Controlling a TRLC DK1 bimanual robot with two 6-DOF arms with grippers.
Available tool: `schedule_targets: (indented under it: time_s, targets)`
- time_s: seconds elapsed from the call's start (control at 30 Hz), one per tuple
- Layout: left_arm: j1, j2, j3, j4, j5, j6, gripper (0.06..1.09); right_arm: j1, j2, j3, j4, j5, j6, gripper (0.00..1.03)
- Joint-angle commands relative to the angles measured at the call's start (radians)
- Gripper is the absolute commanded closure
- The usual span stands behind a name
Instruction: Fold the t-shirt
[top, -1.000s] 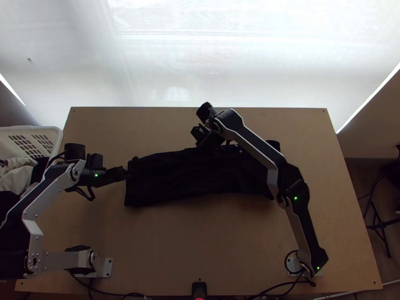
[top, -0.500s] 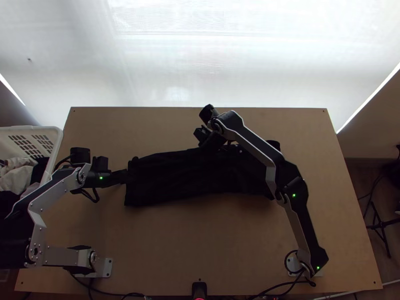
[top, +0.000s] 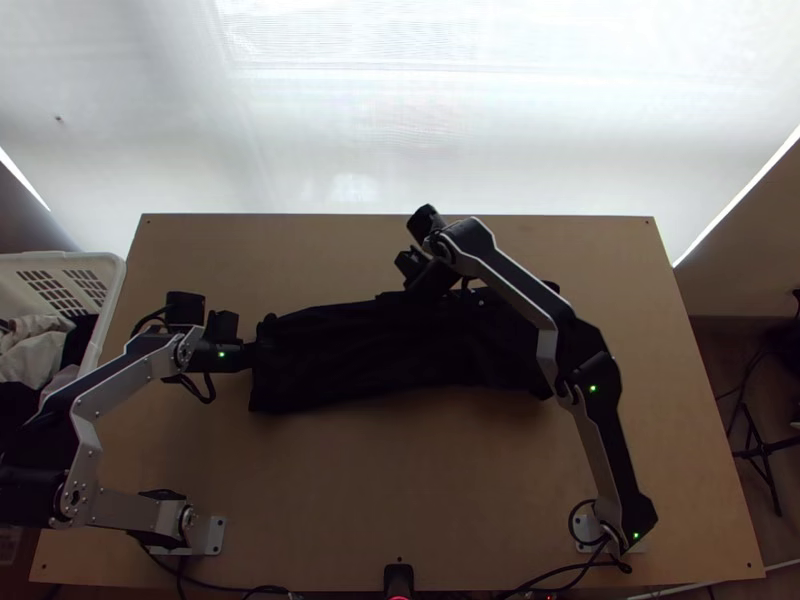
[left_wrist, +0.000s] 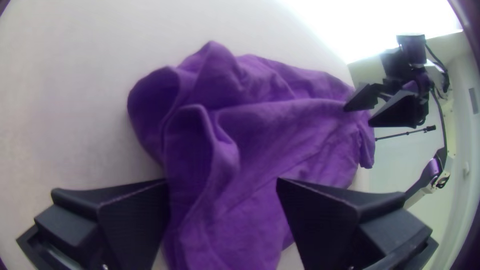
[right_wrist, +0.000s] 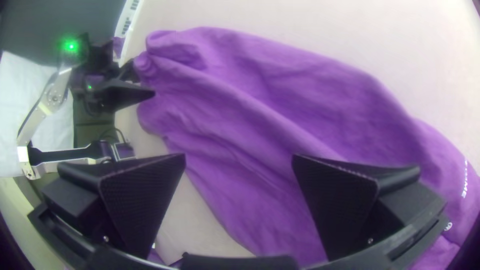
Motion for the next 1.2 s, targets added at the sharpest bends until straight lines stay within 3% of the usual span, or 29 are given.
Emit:
schedule_targets:
  time_s: [0.0, 0.07, 0.1, 0.33, 0.63, 0.83, 1.03, 1.17]
  targets:
    - [-0.078, 0.029, 0.016, 0.021, 0.005, -0.060, 0.60, -0.069, -0.060, 0.003, -0.001, 0.000, 0.005, 0.04]
    - [-0.084, 0.027, 0.017, 0.075, -0.005, -0.130, 0.99, -0.100, -0.104, -0.019, -0.001, 0.000, 0.005, 0.04]
    - [-0.086, 0.027, 0.017, 0.104, -0.014, -0.158, 1.05, -0.114, -0.127, -0.034, -0.001, 0.000, 0.002, 0.04]
    - [-0.017, -0.036, 0.036, 0.060, -0.016, -0.181, 1.05, -0.229, -0.301, -0.174, 0.003, -0.002, -0.016, 0.04]
    - [0.423, -0.063, 0.145, -0.276, 0.013, 0.213, 1.05, -0.347, -0.443, -0.335, 0.029, -0.006, -0.048, 0.04]
    - [0.646, 0.012, 0.280, -0.414, 0.012, 0.362, 1.05, -0.365, -0.497, -0.408, 0.057, -0.012, -0.048, 0.04]
    - [0.586, -0.029, 0.458, -0.686, -0.018, 0.371, 1.05, -0.376, -0.536, -0.457, 0.069, -0.012, -0.045, 0.04]
    - [0.413, -0.076, 0.539, -0.764, -0.018, 0.281, 1.05, -0.385, -0.555, -0.476, 0.075, -0.012, -0.044, 0.04]
